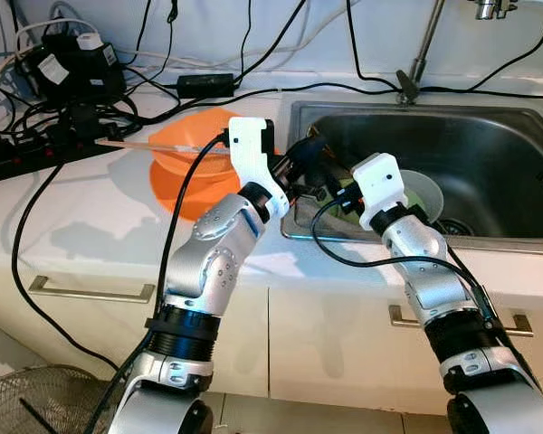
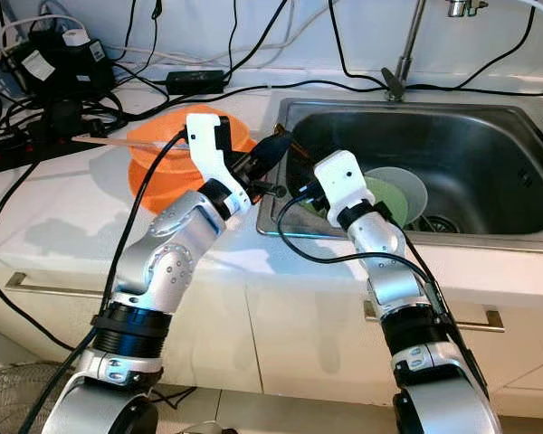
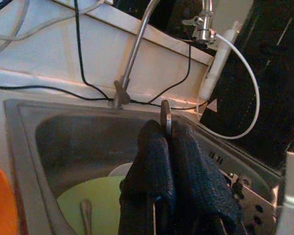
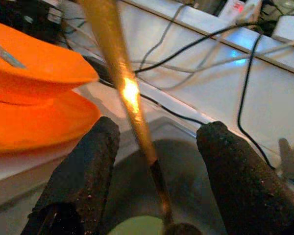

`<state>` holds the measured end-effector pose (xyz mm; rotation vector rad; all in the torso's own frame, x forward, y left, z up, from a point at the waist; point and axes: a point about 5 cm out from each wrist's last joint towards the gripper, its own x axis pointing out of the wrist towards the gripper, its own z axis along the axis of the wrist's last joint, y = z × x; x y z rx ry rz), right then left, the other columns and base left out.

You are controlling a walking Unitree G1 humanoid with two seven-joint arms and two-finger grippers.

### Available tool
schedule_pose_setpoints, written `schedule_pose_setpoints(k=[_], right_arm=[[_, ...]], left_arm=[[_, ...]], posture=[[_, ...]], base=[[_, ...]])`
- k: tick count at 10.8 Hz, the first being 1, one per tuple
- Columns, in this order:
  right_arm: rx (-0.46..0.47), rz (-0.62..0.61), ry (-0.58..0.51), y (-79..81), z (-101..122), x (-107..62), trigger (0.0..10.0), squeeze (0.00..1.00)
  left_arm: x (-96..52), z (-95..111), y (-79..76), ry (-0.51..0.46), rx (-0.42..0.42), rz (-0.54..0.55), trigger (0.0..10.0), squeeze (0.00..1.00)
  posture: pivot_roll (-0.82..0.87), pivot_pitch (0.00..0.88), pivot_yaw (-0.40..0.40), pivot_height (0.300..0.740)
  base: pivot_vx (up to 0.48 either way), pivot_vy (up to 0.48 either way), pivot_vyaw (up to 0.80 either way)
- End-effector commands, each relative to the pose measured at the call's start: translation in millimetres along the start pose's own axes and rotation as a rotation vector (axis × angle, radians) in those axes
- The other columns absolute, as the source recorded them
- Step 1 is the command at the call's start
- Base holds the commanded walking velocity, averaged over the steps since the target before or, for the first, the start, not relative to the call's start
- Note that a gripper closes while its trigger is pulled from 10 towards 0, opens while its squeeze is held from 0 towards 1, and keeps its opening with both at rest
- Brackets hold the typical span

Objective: Kitchen organization

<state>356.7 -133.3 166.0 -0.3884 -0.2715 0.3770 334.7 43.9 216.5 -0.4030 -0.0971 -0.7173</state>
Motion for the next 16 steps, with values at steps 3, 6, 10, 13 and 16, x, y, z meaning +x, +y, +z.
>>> schedule_pose_setpoints(k=[3, 6, 10, 13, 16], right_arm=[[-0.026, -0.030, -0.003, -7.4, 3.0, 4.9, 0.0, 0.00], [-0.031, -0.038, -0.001, -8.1, 2.0, 5.3, 0.0, 0.00], [-0.030, -0.025, -0.011, -6.8, 3.1, 4.8, 0.0, 0.00], [-0.031, -0.023, -0.012, -6.6, 3.0, 4.3, 0.0, 0.00], [-0.031, -0.026, -0.010, -7.4, 2.3, 4.5, 0.0, 0.00]], left_arm=[[-1.4, 1.2, -3.6, 0.007, 0.006, -0.028, 10.0, 0.00], [-1.5, 1.5, -3.1, 0.009, 0.013, -0.025, 10.0, 0.00], [-1.0, 1.4, 0.3, 0.004, 0.022, 0.005, 10.0, 0.00], [0.7, 1.4, 3.0, 0.001, 0.050, 0.036, 10.0, 0.00], [0.4, 1.0, 3.1, -0.003, 0.040, 0.031, 10.0, 1.00]], posture=[[0.07, 0.000, 0.062, 0.740], [0.07, 0.000, 0.065, 0.740], [0.07, 0.000, 0.064, 0.740], [0.06, 0.000, 0.066, 0.740], [0.07, 0.000, 0.066, 0.740]], base=[[0.000, 0.000, 0.00], [0.000, 0.000, 0.00], [0.000, 0.000, 0.00], [0.000, 0.000, 0.00], [0.000, 0.000, 0.00]])
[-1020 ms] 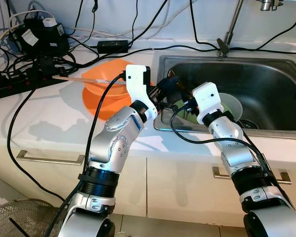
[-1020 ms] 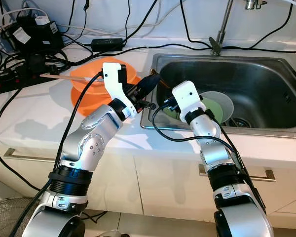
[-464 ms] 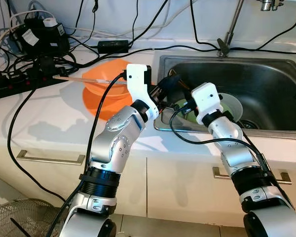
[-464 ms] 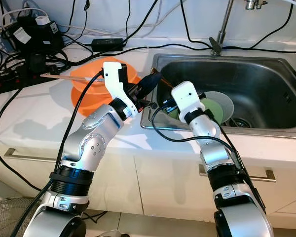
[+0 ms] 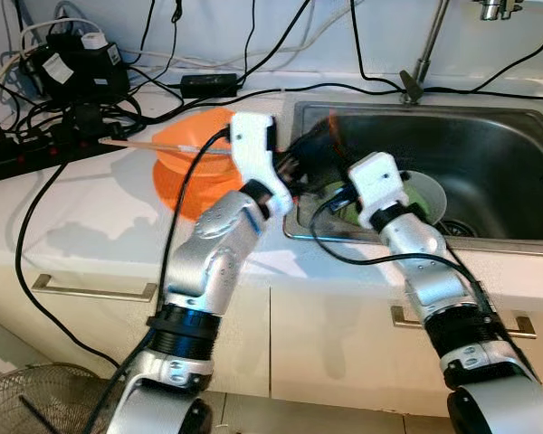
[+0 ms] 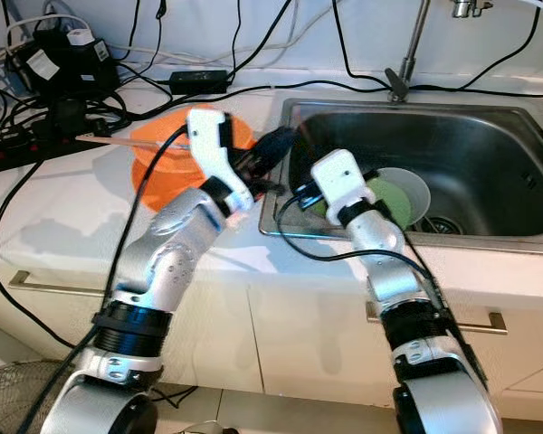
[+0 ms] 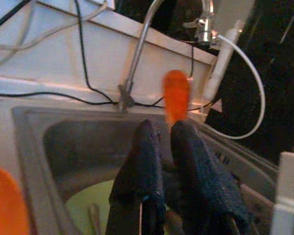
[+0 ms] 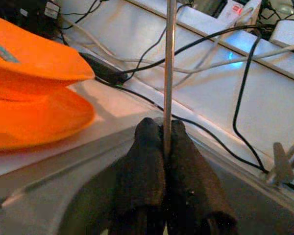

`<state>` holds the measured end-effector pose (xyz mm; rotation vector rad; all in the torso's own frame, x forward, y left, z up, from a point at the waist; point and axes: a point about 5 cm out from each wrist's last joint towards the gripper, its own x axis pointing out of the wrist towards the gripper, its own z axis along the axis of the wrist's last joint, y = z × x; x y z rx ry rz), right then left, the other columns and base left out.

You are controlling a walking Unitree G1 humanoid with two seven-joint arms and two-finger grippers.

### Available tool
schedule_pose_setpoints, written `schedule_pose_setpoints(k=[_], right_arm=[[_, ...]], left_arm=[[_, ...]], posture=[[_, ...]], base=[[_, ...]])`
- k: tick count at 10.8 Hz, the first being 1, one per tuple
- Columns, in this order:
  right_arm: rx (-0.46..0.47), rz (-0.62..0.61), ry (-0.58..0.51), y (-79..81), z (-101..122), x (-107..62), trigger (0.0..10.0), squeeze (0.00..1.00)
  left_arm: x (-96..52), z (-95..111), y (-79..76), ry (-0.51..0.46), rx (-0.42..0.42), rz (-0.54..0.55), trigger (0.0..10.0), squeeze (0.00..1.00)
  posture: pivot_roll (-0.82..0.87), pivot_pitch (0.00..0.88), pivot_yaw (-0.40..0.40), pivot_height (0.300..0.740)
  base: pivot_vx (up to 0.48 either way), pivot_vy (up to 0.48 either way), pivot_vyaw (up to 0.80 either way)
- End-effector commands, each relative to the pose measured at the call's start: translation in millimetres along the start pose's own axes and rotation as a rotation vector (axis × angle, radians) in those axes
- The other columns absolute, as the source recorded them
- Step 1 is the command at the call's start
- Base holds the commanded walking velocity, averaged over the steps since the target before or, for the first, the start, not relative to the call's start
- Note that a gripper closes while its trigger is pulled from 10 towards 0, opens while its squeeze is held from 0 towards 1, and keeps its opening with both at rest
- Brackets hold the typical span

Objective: Kitchen organization

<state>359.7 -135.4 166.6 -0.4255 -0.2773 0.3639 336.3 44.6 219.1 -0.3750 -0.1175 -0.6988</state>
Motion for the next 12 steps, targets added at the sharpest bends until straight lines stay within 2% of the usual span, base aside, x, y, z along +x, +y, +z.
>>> schedule_pose_setpoints(k=[1, 4, 5, 6, 9, 10, 12], right_arm=[[0.007, -0.024, -0.010, -5.7, 2.7, 2.7, 0.0, 0.00], [-0.006, -0.056, 0.005, -14.4, 0.1, 3.0, 0.0, 0.00], [-0.013, -0.088, 0.029, -24.9, -2.8, 4.3, 0.0, 0.00], [-0.023, -0.128, 0.059, -36.3, -5.7, 5.7, 0.0, 0.00], [-0.021, -0.254, 0.172, -70.3, -13.1, 8.6, 0.0, 0.00], [0.020, -0.321, 0.228, -84.0, -14.3, 10.8, 10.0, 0.00], [0.040, -0.335, 0.266, -86.9, -15.6, 12.9, 10.0, 0.00]], left_arm=[[-1.2, -1.6, 2.4, 0.007, 0.005, 0.016, 10.0, 1.00], [-4.6, -0.9, 4.7, 0.007, -0.002, 0.018, 10.0, 1.00], [-9.8, -6.8, 5.2, 0.056, 0.019, 0.001, 10.0, 0.91], [-14.8, -13.2, 6.3, 0.098, 0.034, -0.002, 10.0, 0.00], [-27.1, -31.3, 13.0, 0.207, 0.065, 0.014, 10.0, 0.00], [-32.5, -44.2, 11.8, 0.292, 0.104, -0.012, 10.0, 0.00], [-35.8, -54.6, 9.6, 0.359, 0.165, -0.034, 10.0, 0.00]], posture=[[0.07, 0.000, 0.066, 0.740], [0.07, 0.000, 0.062, 0.740], [0.07, 0.000, 0.062, 0.740], [0.07, 0.000, 0.062, 0.740], [0.08, 0.000, 0.056, 0.740], [0.08, 0.000, 0.054, 0.740], [0.09, 0.000, 0.051, 0.740]], base=[[0.000, 0.000, 0.00], [0.000, 0.000, 0.00], [0.000, 0.000, 0.00], [0.000, 0.000, 0.00], [0.000, 0.000, 0.00], [0.000, 0.000, 0.00], [0.000, 0.000, 0.00]])
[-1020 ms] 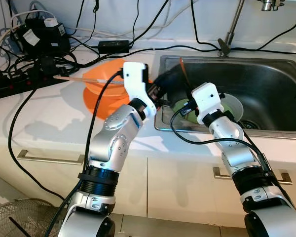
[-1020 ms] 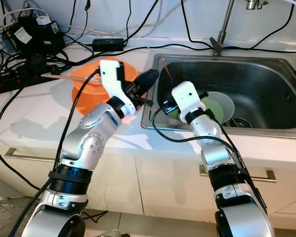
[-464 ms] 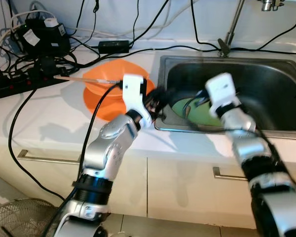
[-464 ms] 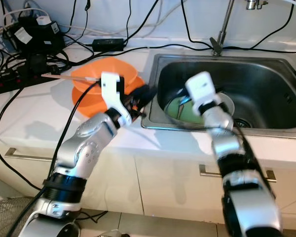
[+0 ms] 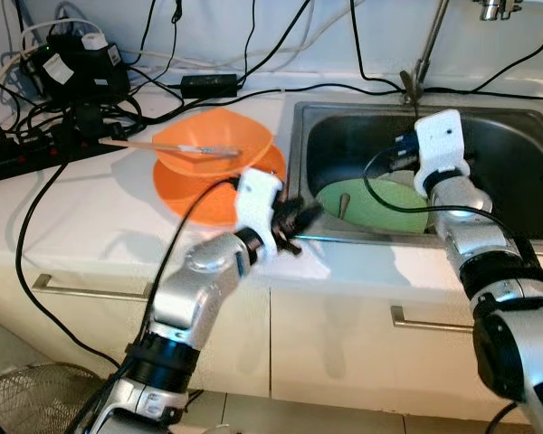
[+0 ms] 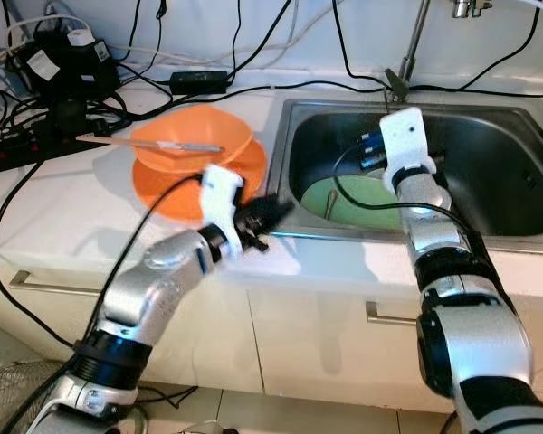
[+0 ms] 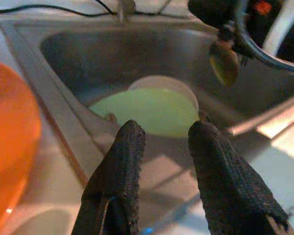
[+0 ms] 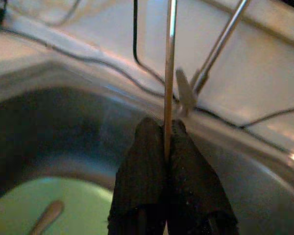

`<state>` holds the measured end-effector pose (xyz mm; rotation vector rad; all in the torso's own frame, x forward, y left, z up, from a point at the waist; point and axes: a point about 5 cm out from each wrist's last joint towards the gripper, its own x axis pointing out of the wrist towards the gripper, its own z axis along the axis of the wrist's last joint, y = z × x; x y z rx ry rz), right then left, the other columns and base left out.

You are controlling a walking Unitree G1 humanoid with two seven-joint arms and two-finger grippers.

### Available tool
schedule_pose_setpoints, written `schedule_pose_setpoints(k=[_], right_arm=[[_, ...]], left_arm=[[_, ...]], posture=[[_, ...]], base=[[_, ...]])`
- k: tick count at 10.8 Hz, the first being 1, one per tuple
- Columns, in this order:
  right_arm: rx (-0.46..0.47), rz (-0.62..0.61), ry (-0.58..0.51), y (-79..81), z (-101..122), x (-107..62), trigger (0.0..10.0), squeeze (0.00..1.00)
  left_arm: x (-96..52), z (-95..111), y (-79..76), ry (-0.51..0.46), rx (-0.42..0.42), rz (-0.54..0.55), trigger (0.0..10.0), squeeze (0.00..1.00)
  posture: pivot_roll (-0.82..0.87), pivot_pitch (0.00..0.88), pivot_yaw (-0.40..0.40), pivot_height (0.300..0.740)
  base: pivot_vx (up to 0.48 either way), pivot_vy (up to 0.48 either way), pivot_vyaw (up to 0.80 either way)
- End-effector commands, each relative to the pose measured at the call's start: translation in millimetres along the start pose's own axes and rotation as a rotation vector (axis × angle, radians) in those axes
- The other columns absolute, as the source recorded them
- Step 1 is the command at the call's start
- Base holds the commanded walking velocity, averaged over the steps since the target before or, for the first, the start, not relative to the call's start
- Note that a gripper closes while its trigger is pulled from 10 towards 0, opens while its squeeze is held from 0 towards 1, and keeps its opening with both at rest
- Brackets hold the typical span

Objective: Kitchen organization

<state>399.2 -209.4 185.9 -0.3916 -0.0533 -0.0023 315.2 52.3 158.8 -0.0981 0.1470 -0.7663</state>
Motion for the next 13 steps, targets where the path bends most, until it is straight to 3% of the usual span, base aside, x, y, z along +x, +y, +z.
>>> schedule_pose_setpoints(k=[1, 7, 13], right_arm=[[0.041, 0.000, -0.004, 1.1, 7.3, 4.2, 10.0, 0.00], [0.091, 0.029, 0.187, 21.2, -26.1, -3.8, 10.0, 0.00], [0.053, 0.089, 0.309, 40.8, -53.0, -16.6, 10.0, 0.00]], left_arm=[[-0.5, -4.9, -2.2, 0.032, 0.016, -0.014, 10.0, 0.00], [-1.7, -11.7, -5.1, 0.095, 0.094, -0.026, 10.0, 0.00], [-3.4, -16.4, -8.1, 0.132, 0.117, -0.052, 10.0, 0.00]], posture=[[0.09, 0.000, 0.050, 0.740], [0.12, 0.000, 0.036, 0.740], [0.13, 0.000, 0.040, 0.740]], base=[[0.000, 0.000, 0.00], [0.000, 0.000, 0.00], [0.000, 0.000, 0.00]])
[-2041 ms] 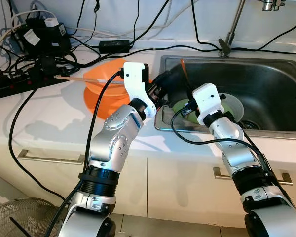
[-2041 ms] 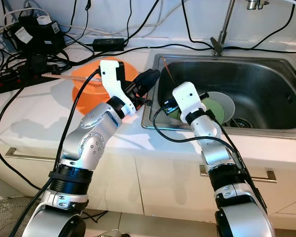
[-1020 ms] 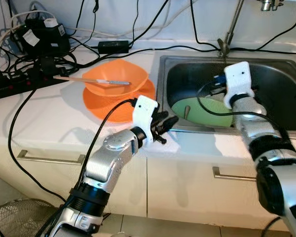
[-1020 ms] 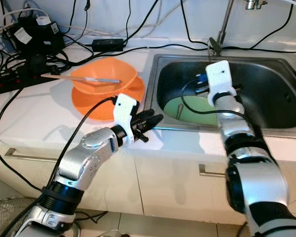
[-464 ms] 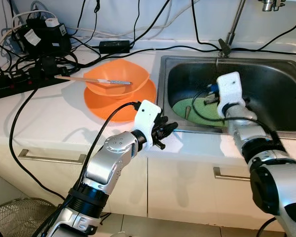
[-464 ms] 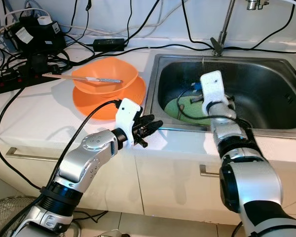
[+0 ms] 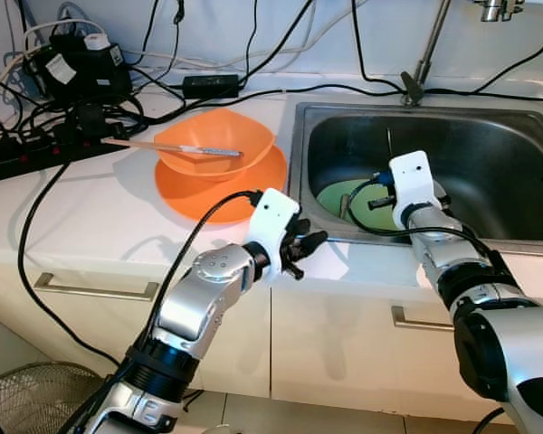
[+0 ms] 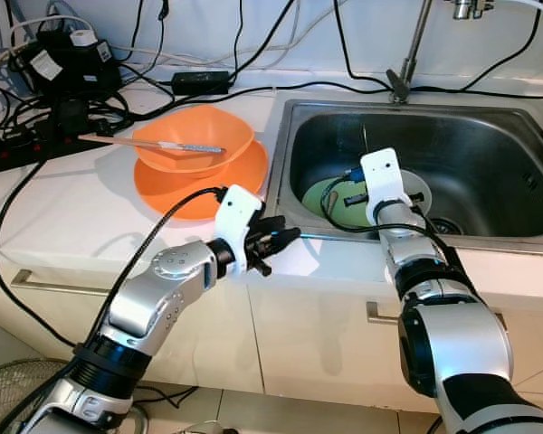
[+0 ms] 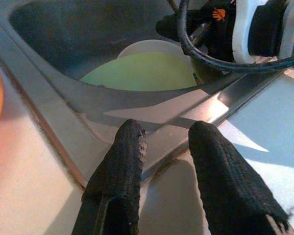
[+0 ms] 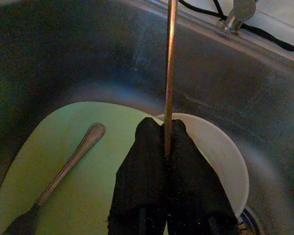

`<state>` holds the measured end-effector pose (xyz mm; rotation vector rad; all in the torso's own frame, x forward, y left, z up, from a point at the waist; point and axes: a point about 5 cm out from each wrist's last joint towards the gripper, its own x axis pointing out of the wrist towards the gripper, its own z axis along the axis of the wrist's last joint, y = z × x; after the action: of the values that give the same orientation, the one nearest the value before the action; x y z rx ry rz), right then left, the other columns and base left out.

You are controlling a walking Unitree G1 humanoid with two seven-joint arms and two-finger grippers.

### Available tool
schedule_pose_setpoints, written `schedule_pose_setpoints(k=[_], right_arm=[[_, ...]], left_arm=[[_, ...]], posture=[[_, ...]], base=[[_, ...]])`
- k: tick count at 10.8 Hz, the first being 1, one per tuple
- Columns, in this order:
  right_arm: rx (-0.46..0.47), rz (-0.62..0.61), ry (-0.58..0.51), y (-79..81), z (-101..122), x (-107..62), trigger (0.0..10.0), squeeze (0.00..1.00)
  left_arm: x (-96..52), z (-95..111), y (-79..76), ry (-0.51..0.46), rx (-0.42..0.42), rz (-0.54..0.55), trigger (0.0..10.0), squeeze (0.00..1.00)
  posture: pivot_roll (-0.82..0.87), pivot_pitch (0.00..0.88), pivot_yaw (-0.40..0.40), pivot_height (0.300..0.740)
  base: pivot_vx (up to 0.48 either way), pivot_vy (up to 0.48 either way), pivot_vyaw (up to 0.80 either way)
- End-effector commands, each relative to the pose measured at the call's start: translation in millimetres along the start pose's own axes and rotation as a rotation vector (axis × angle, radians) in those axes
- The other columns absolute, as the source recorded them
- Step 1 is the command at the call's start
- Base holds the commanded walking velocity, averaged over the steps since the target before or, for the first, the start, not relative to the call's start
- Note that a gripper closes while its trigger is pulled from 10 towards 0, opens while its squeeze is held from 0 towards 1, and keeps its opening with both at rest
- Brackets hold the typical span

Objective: Kitchen organization

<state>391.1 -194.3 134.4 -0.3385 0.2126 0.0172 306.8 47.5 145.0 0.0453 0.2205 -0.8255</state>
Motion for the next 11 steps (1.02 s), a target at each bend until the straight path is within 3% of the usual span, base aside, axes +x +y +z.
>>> schedule_pose_setpoints(k=[1, 2, 4, 5, 7, 9, 11], right_arm=[[0.000, 0.021, 0.058, 7.9, -14.1, -2.4, 10.0, 0.57], [0.002, 0.021, 0.059, 8.5, -14.4, -2.4, 10.0, 1.00], [-0.003, 0.022, 0.060, 9.1, -14.5, -2.4, 10.0, 0.96], [-0.008, 0.021, 0.058, 9.0, -14.1, -2.4, 10.0, 0.00], [-0.016, -0.007, 0.008, 4.9, -4.2, -0.8, 10.0, 0.00], [0.003, -0.053, -0.208, -5.3, 34.5, 1.2, 10.0, 0.00], [0.029, -0.098, -0.337, -18.8, 50.0, -3.2, 10.0, 0.00]], left_arm=[[-2.1, -2.3, -1.6, 0.015, 0.015, -0.008, 10.0, 0.00], [-2.2, -3.0, -2.0, 0.020, 0.017, -0.010, 10.0, 0.00], [-2.0, -3.1, -2.4, 0.022, 0.015, -0.013, 10.0, 0.00], [-2.0, -2.9, -2.1, 0.021, 0.014, -0.013, 10.0, 0.00], [-2.2, -3.7, -2.2, 0.020, 0.017, -0.010, 10.0, 0.00], [-0.4, -1.8, -1.1, -0.003, 0.022, 0.010, 10.0, 0.00], [0.6, 1.2, 1.2, -0.023, 0.018, 0.025, 10.0, 0.00]], posture=[[0.13, 0.000, 0.041, 0.740], [0.13, 0.000, 0.043, 0.740], [0.13, 0.000, 0.042, 0.740], [0.13, 0.000, 0.042, 0.740], [0.13, 0.000, 0.044, 0.740], [0.11, 0.000, 0.051, 0.740], [0.08, 0.000, 0.054, 0.740]], base=[[0.000, 0.000, 0.00], [0.000, 0.000, 0.00], [0.000, 0.000, 0.00], [0.000, 0.000, 0.00], [0.000, 0.000, 0.00], [0.000, 0.000, 0.00], [0.000, 0.000, 0.00]])
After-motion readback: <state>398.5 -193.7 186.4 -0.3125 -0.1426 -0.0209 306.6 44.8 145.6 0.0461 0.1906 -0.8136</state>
